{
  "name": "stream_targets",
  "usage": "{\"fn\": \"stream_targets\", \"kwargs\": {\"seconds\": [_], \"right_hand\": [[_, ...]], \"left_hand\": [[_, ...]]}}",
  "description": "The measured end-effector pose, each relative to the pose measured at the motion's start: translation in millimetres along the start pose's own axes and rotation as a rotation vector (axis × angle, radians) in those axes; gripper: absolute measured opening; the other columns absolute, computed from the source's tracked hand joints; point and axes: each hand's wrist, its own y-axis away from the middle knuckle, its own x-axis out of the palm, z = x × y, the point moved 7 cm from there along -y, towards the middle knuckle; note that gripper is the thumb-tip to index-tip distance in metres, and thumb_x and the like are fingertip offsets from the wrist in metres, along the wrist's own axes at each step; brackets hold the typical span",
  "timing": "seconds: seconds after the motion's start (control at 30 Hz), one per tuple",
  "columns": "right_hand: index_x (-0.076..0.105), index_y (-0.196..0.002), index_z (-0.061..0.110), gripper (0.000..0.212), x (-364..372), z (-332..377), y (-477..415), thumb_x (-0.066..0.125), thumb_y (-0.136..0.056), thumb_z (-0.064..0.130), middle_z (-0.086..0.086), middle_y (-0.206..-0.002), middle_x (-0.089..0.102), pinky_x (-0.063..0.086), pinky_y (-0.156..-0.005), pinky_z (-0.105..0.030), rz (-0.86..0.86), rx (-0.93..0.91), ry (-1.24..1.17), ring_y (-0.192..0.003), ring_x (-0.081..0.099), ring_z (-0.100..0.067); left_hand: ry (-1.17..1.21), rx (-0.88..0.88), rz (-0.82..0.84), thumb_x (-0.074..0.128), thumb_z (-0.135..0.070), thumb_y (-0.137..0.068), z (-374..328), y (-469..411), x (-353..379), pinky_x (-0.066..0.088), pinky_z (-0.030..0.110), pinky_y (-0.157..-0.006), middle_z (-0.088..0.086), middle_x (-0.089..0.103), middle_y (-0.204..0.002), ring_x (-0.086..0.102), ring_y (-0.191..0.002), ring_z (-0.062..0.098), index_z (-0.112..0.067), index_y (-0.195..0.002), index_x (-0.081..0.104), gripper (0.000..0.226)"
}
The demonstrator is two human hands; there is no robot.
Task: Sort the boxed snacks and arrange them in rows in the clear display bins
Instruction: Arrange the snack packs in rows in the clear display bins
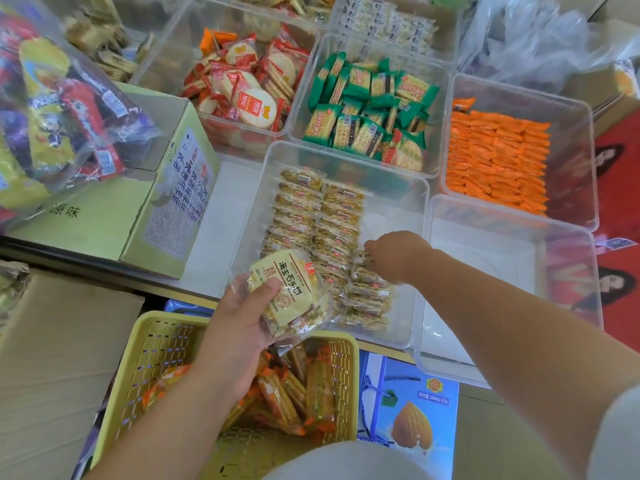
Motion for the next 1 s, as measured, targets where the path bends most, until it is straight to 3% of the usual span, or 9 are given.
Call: {"fn": "stream_targets", "kwargs": {"seconds": [0.27,0.37,0.43,0.53,0.63,0.73,0.87,0.93,1.0], "right_hand": [[0.063,-0.107,0.007,0.022,6.6,6.4,-21.2,0.045,-0.097,0.013,-0.003,-0.085,0.059,0.040,-0.056,-0.022,0.223,-0.026,-0.257,-0.070,0.053,-0.015],[0.063,-0.116,0.007,0.029,9.5,8.7,-23.5,0.042,-0.098,0.016,-0.007,-0.101,0.064,0.047,-0.070,-0.029,0.278,-0.026,-0.304,-0.085,0.059,-0.021],[0.057,-0.127,0.009,0.032,9.0,9.5,-21.3,0.042,-0.101,0.021,-0.004,-0.104,0.058,0.043,-0.077,-0.032,0.316,-0.033,-0.347,-0.093,0.056,-0.022],[0.052,-0.132,0.010,0.036,7.8,6.2,-16.2,0.044,-0.100,0.024,-0.004,-0.103,0.057,0.042,-0.076,-0.033,0.405,-0.043,-0.384,-0.093,0.056,-0.021],[0.050,-0.137,0.012,0.042,8.4,4.3,-10.1,0.048,-0.099,0.029,-0.011,-0.122,0.059,0.042,-0.082,-0.036,0.466,-0.033,-0.383,-0.104,0.057,-0.024],[0.040,-0.149,0.012,0.062,11.9,4.9,-5.3,0.056,-0.094,0.037,-0.015,-0.144,0.049,0.038,-0.094,-0.040,0.516,-0.014,-0.426,-0.126,0.050,-0.030],[0.008,-0.161,0.021,0.097,19.4,9.1,1.7,0.063,-0.085,0.047,-0.011,-0.163,0.027,0.028,-0.113,-0.048,0.591,0.017,-0.445,-0.147,0.030,-0.033],[0.003,-0.161,0.025,0.102,22.9,12.6,2.0,0.064,-0.083,0.048,-0.010,-0.162,0.029,0.031,-0.108,-0.046,0.561,0.029,-0.481,-0.145,0.033,-0.032],[0.012,-0.160,0.021,0.100,23.5,13.5,0.5,0.063,-0.081,0.053,-0.011,-0.156,0.039,0.038,-0.097,-0.040,0.464,0.044,-0.488,-0.136,0.043,-0.031]], "left_hand": [[-0.004,0.016,-0.026,0.073,-0.033,-0.079,3.5,-3.0,-5.7,0.063,0.052,-0.078,0.009,0.076,-0.119,0.074,-0.108,0.029,-0.026,-0.123,0.064,0.045],[0.003,0.016,-0.034,0.072,-0.032,-0.082,5.4,-3.7,-7.4,0.063,0.051,-0.076,0.011,0.076,-0.120,0.074,-0.109,0.030,-0.024,-0.125,0.063,0.045],[0.011,0.014,-0.050,0.072,-0.031,-0.082,6.2,-3.8,-8.3,0.064,0.051,-0.074,0.011,0.076,-0.120,0.074,-0.108,0.031,-0.024,-0.125,0.063,0.044],[0.018,0.010,-0.058,0.073,-0.031,-0.081,7.6,-3.8,-8.1,0.063,0.050,-0.073,0.011,0.076,-0.120,0.075,-0.107,0.031,-0.024,-0.125,0.064,0.046],[0.017,0.005,-0.065,0.074,-0.032,-0.079,7.6,-3.0,-8.3,0.064,0.050,-0.073,0.010,0.076,-0.119,0.075,-0.105,0.030,-0.024,-0.127,0.063,0.050],[0.027,0.002,-0.060,0.073,-0.030,-0.080,7.2,-2.5,-7.6,0.064,0.048,-0.073,0.011,0.076,-0.119,0.075,-0.106,0.030,-0.023,-0.127,0.062,0.049],[0.048,-0.007,-0.053,0.073,-0.028,-0.080,7.6,-1.7,-7.2,0.064,0.048,-0.073,0.012,0.076,-0.119,0.075,-0.107,0.030,-0.021,-0.129,0.061,0.051],[0.051,-0.012,-0.053,0.073,-0.028,-0.080,7.4,-1.9,-7.0,0.064,0.050,-0.074,0.012,0.076,-0.119,0.075,-0.106,0.030,-0.021,-0.130,0.061,0.051],[0.051,-0.011,-0.054,0.073,-0.028,-0.080,6.4,-1.8,-6.2,0.064,0.050,-0.074,0.011,0.076,-0.119,0.075,-0.105,0.030,-0.022,-0.129,0.061,0.052]]}}
